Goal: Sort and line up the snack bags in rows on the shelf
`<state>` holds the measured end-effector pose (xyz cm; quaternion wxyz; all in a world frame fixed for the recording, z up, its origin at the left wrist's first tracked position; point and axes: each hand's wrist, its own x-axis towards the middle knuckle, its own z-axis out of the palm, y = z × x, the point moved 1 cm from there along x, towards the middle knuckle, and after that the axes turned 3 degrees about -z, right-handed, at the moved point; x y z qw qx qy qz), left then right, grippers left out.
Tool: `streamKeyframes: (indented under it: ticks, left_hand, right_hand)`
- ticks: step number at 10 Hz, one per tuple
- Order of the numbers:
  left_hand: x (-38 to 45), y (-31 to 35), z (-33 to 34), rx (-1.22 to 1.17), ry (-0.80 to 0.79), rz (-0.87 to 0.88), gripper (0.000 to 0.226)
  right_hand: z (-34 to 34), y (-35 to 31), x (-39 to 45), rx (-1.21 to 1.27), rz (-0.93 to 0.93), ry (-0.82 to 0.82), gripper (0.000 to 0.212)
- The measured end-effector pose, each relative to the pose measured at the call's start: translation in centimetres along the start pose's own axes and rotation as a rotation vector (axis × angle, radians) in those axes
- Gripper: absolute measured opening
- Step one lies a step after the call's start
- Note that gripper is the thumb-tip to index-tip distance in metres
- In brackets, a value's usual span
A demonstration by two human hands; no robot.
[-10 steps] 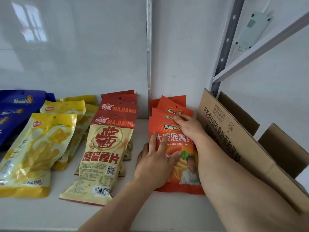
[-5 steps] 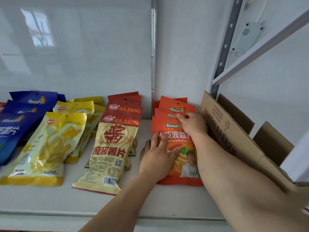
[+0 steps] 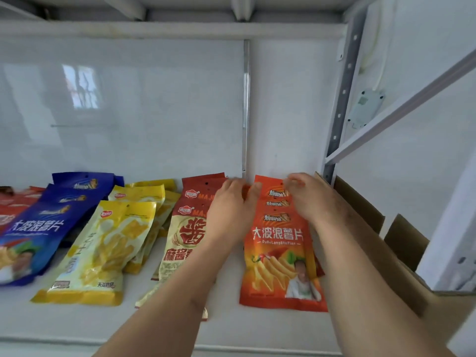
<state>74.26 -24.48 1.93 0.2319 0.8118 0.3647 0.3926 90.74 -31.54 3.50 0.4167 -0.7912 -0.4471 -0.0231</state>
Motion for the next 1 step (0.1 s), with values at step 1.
streamKeyframes:
  ticks: [1]
  left_hand:
    - [0.01, 1.87, -3.12, -0.219, 0.144, -0.009, 0.046]
  right_hand:
    - [-1.55, -1.84, -0.60, 0.207, -0.063, 0.027, 0.038]
